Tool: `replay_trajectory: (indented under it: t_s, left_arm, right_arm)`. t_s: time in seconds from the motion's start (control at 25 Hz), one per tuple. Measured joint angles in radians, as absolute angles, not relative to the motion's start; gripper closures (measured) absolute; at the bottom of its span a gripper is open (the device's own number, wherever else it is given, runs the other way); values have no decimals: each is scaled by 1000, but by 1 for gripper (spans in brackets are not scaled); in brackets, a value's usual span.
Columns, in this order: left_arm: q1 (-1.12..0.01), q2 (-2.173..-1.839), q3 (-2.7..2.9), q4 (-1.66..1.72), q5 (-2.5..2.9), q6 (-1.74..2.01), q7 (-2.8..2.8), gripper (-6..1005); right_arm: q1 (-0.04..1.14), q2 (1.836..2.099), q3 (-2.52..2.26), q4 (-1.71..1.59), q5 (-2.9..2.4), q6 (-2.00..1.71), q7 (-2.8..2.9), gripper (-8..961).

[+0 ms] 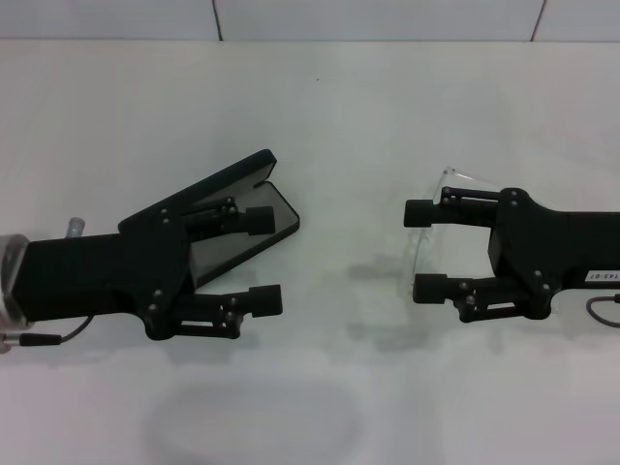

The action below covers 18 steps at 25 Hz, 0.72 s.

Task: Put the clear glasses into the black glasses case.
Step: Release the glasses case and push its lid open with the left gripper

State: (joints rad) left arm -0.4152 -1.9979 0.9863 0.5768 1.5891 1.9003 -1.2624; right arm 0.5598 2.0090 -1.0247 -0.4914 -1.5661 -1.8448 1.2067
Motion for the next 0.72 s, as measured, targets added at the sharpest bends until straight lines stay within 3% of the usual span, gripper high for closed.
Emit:
replay_trajectory:
  t_s: [0.72]
  left_arm:
    - [-408,-2000,984,577,1583,1901,-1260,145]
  right_arm:
    - [559,2011,-1009,-491,-1564,-1839,1199,159]
